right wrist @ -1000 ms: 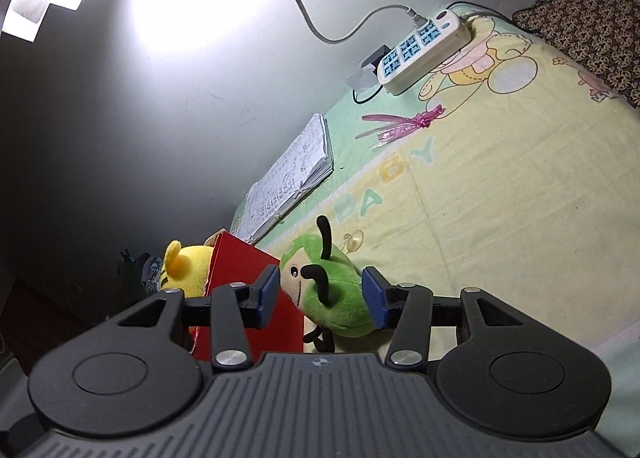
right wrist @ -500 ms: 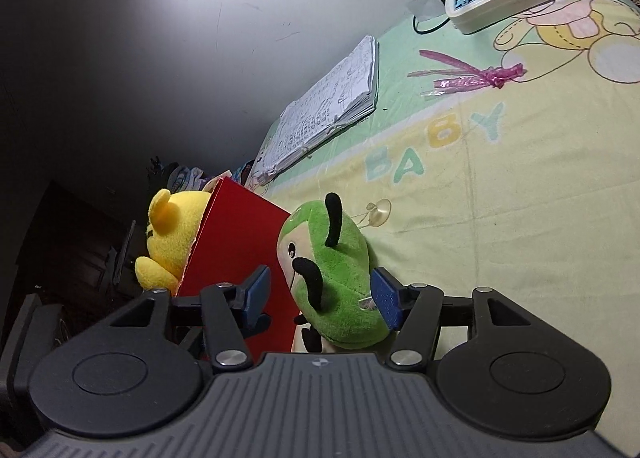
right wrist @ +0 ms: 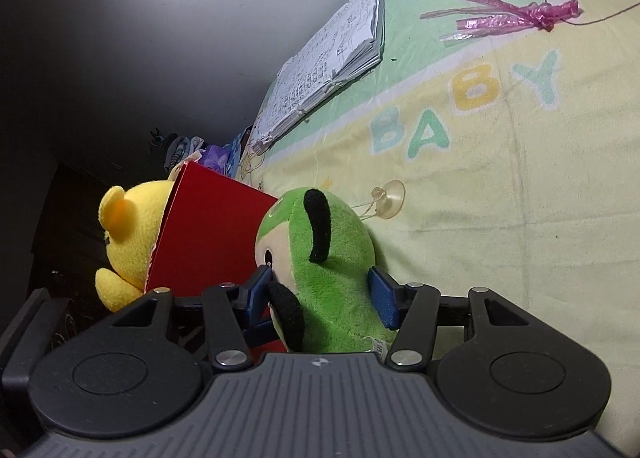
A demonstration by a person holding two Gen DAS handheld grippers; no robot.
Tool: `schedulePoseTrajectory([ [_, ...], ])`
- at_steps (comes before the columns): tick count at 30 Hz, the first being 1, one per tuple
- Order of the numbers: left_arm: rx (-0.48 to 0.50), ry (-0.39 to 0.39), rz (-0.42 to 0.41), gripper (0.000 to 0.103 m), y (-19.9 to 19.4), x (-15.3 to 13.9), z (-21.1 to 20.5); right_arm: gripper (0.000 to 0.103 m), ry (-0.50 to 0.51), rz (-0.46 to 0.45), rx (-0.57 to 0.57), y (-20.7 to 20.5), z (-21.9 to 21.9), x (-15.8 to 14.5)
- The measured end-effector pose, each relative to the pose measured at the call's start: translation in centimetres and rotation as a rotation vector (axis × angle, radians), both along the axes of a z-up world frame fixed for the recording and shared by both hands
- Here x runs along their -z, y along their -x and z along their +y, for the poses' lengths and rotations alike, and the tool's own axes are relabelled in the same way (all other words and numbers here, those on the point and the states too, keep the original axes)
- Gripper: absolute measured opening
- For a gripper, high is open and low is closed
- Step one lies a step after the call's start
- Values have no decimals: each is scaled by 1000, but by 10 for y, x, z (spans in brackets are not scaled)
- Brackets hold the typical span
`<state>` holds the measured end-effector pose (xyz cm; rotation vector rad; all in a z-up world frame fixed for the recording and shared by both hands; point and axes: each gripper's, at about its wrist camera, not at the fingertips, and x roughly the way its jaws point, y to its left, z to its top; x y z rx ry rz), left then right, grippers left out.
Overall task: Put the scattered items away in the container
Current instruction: 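Close both grippers on the green bean plush's body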
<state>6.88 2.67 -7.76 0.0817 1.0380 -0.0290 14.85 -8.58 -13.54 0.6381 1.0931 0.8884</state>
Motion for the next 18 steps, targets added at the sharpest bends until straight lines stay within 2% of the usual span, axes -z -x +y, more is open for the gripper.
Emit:
schedulePoseTrajectory([
  [3,20,7,-4,87,2,-3,-1,54,-31,40,22,3,-7,3],
  [6,34,59,2,87,6,-9,2,54,-53,79,37,12,-19,4],
  [8,50,92,14,87,10,-13,3,53,-61,99,48,23,-27,4],
  [18,179,144,51,87,52,-26,-21,53,-91,205,122,83,-64,6],
])
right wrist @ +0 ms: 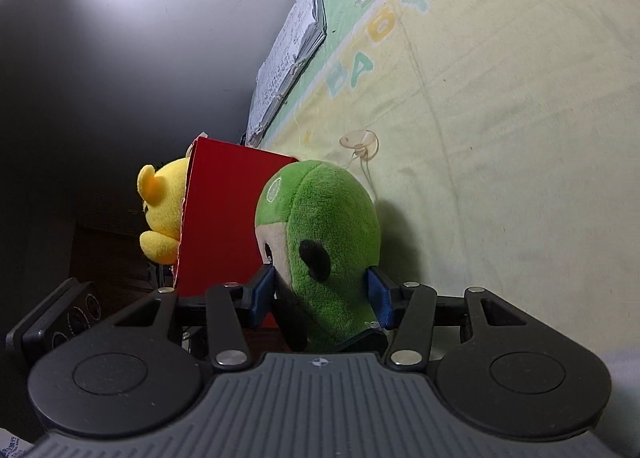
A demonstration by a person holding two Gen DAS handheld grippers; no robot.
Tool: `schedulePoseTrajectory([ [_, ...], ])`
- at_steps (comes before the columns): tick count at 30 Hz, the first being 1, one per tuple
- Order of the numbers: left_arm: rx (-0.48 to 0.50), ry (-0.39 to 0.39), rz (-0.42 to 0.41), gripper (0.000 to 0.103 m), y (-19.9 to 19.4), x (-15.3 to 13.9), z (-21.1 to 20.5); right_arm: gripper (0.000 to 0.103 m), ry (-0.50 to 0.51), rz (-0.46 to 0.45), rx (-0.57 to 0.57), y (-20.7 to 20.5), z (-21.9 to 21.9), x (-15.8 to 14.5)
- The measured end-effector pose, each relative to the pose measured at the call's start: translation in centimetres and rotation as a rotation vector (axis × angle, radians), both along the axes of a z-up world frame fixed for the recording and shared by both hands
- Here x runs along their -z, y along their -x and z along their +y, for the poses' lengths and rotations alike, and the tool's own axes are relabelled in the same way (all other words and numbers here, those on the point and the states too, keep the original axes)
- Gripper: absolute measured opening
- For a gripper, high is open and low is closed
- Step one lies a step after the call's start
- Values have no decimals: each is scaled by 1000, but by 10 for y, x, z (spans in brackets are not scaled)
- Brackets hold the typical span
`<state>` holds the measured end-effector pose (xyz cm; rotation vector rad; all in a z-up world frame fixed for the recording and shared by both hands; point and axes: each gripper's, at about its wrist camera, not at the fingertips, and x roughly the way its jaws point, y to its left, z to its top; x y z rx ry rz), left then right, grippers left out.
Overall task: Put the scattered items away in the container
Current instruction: 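Close both grippers on the green bean plush's body, then lift the green bean plush with both grippers and carry it over the box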
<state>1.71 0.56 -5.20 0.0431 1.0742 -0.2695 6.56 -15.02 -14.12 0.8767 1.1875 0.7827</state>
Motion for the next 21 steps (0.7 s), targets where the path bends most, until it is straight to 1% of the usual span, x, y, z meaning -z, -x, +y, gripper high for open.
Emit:
schedulePoseTrajectory([
  [5,22,18,29,88,21,0,-2,54,26,21,-25,27,1,-1],
  [10,45,14,12,87,43,-5,-2,54,34,13,-29,44,4,-7],
  [12,46,22,1,87,48,-8,0,53,39,-8,-31,49,6,-12],
  [18,50,19,-77,87,68,-29,10,53,35,-85,-37,63,19,-34],
  [21,56,35,-120,87,77,-43,20,53,45,-145,-30,73,25,-50],
])
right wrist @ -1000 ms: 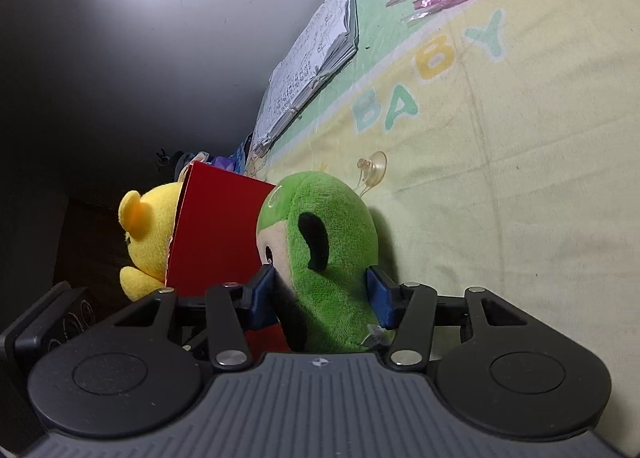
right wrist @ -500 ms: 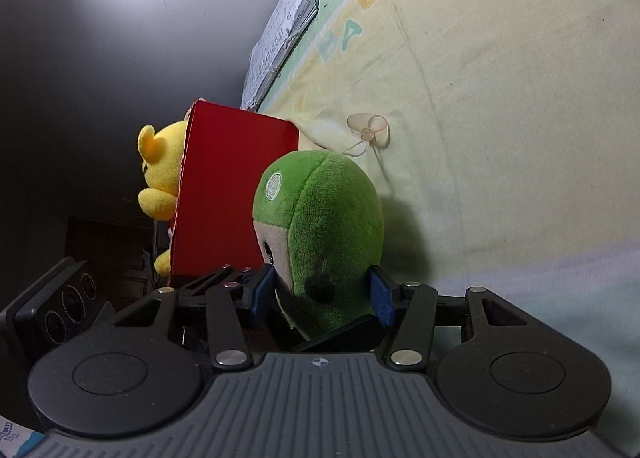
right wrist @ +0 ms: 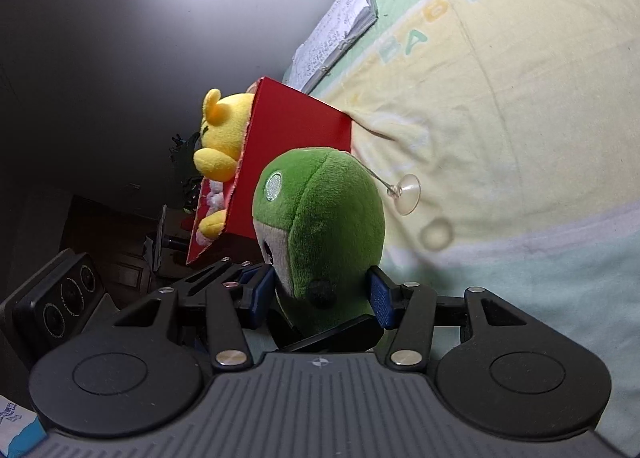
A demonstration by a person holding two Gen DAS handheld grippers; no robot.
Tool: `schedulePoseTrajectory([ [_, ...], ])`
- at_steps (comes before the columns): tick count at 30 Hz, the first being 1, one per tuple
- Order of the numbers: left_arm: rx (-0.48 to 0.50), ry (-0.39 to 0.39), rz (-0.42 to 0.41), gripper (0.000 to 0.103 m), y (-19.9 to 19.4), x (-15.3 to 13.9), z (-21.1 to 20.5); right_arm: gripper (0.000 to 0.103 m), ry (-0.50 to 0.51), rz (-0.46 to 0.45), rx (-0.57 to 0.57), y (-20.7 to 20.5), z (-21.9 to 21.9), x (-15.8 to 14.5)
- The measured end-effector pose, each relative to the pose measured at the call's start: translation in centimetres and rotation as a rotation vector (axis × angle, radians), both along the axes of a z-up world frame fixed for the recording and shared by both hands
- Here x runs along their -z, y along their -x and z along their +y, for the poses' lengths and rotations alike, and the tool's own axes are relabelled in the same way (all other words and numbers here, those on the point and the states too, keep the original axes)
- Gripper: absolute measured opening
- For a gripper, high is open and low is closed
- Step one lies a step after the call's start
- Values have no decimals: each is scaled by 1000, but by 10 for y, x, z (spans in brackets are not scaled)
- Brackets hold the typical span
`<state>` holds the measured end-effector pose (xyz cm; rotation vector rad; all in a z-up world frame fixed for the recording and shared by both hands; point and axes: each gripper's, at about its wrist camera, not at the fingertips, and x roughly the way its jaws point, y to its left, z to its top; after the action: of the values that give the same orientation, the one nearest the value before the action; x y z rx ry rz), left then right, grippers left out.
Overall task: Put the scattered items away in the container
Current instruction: 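Lift the green bean plush with both grippers and carry it over the box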
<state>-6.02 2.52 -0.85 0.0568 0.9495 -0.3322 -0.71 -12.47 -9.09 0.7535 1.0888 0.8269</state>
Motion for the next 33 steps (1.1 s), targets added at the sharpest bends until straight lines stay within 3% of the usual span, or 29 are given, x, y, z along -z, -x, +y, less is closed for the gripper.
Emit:
schedulePoseTrajectory([
  [6,49,2,-116,87,18,-33,23,53,-10,-119,57,22,18,-35],
  [12,50,68,-240,88,33,-70,67,53,-31,-222,83,39,52,-66],
  [16,52,51,-321,89,42,-84,94,53,-37,-287,101,47,80,-81],
  [24,27,92,-390,89,50,-99,156,53,0,-409,109,52,136,-108],
  [33,-98,135,-394,89,45,-104,226,53,23,-435,66,27,207,-119],
])
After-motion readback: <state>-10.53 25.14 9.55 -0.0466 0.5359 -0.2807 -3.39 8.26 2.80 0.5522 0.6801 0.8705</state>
